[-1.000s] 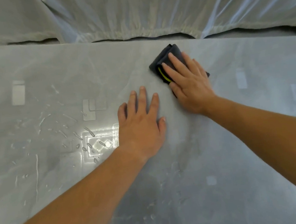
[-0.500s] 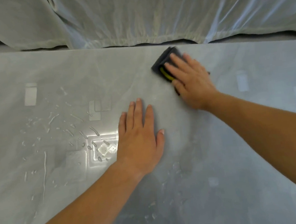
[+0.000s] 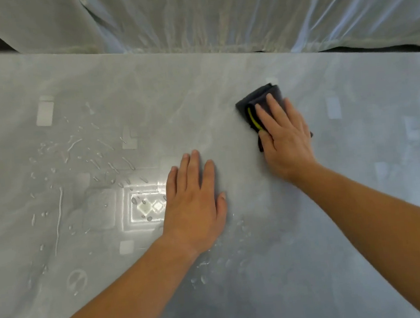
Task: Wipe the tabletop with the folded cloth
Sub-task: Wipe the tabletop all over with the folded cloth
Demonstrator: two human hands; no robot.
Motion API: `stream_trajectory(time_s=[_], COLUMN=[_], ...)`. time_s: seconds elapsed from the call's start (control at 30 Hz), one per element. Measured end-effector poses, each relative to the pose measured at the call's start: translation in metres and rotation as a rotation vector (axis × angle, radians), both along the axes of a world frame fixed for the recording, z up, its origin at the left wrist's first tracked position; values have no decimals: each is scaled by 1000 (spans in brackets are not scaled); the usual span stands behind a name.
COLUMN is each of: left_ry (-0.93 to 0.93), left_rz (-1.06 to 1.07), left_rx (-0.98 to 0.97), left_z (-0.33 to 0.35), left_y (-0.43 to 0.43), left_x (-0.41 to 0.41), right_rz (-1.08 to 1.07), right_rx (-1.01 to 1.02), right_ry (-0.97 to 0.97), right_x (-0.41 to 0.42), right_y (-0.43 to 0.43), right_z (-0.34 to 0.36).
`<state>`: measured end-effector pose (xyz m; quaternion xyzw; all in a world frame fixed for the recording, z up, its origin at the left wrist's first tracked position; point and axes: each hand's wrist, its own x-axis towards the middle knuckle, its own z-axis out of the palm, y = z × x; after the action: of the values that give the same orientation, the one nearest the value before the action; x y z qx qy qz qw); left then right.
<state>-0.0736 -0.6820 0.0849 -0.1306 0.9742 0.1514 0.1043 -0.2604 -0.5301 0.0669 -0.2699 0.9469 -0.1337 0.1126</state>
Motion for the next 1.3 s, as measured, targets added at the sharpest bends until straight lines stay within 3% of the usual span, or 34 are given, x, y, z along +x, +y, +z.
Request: stream_trajectory(time_s=[0.07, 0.1, 0.2, 0.27, 0.47, 0.57, 0.67, 0.83, 0.9, 1.1, 1.3], left_ry=[19, 28, 67, 83, 23, -7, -21, -30, -41, -59, -69], left_rz=[14, 21, 72, 122, 180, 179, 172, 207, 200, 184, 207], left_rx=[22, 36, 82, 117, 71, 33, 17, 22, 28, 56, 152], left_z=[1, 2, 6, 10, 16, 19, 21, 19, 18, 12, 12], left_y=[8, 13, 27, 34, 39, 44, 51, 61, 63, 62, 59], left_x=[5, 9, 24, 37, 81, 100, 113, 130, 134, 141, 142], right_rz=[-166, -132, 249, 390, 25, 267, 528, 108, 132, 501, 63], right_rx=[-5, 4, 33, 32, -11, 22, 41, -24, -34, -2, -39], right_ry=[-13, 3, 8, -35, -61, -25, -25, -40, -24, -12, -56], right_x=[22, 42, 96, 90, 91, 131, 117, 112, 139, 167, 163], right_y=[-10, -10, 20, 43, 34, 49, 77, 59, 56, 101, 83], right_z=[2, 3, 4, 4, 8, 5, 2, 3, 4, 1, 6])
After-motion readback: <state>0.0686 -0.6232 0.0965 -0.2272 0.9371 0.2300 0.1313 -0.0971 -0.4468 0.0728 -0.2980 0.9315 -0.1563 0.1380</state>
